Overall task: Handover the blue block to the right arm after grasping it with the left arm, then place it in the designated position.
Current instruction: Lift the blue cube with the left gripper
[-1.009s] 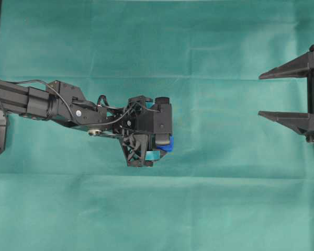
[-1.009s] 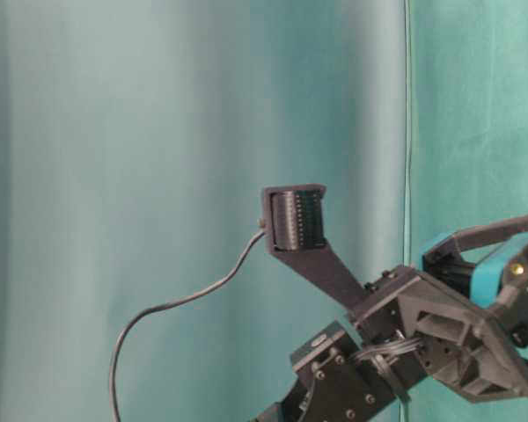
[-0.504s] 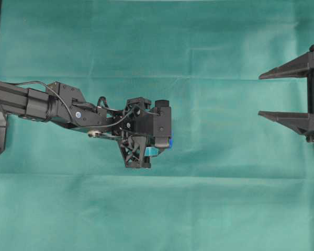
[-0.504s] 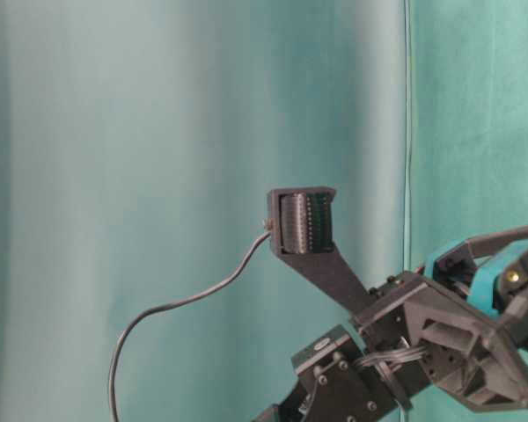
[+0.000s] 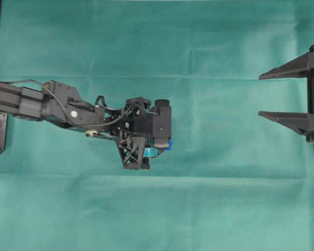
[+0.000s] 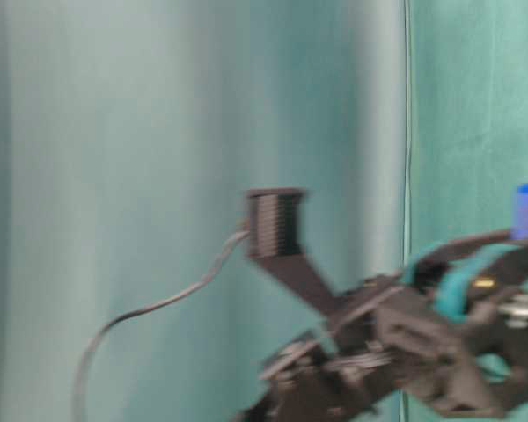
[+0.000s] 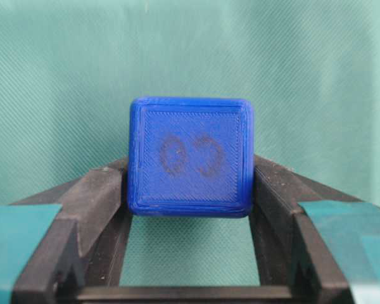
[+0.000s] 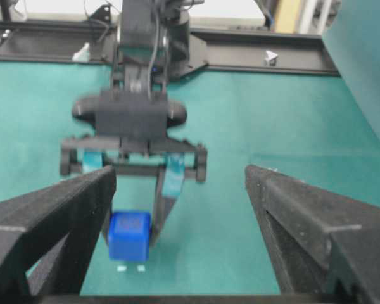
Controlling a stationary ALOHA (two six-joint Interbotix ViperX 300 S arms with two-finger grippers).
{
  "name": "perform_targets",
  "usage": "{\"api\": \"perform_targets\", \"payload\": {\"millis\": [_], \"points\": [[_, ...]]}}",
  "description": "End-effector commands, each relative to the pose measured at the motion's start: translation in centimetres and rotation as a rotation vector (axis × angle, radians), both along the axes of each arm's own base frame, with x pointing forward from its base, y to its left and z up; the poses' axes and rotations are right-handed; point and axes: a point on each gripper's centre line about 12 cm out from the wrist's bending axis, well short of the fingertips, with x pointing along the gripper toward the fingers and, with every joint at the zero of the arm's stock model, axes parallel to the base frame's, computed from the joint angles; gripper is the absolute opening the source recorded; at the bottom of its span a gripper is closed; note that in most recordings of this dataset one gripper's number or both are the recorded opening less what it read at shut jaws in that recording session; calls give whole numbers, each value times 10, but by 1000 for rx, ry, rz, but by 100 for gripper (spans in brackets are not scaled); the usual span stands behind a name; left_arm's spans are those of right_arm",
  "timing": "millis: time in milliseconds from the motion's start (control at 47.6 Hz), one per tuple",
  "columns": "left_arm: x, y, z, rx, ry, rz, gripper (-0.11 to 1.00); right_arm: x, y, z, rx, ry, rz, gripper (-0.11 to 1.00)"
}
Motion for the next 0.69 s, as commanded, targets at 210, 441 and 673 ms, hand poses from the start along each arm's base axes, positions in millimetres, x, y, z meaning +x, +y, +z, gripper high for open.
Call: {"api": "perform_targets", "payload": {"millis": [210, 441, 673], "points": [[-6, 0, 90, 0, -144, -4, 46, 2, 0, 10, -6, -24, -1, 93], [-18, 4, 137, 3, -226, 3, 46, 2, 0, 11, -8, -27, -1, 93], [-31, 6, 182, 3, -308, 6, 46, 3, 0, 12, -8, -30, -1, 93]]}}
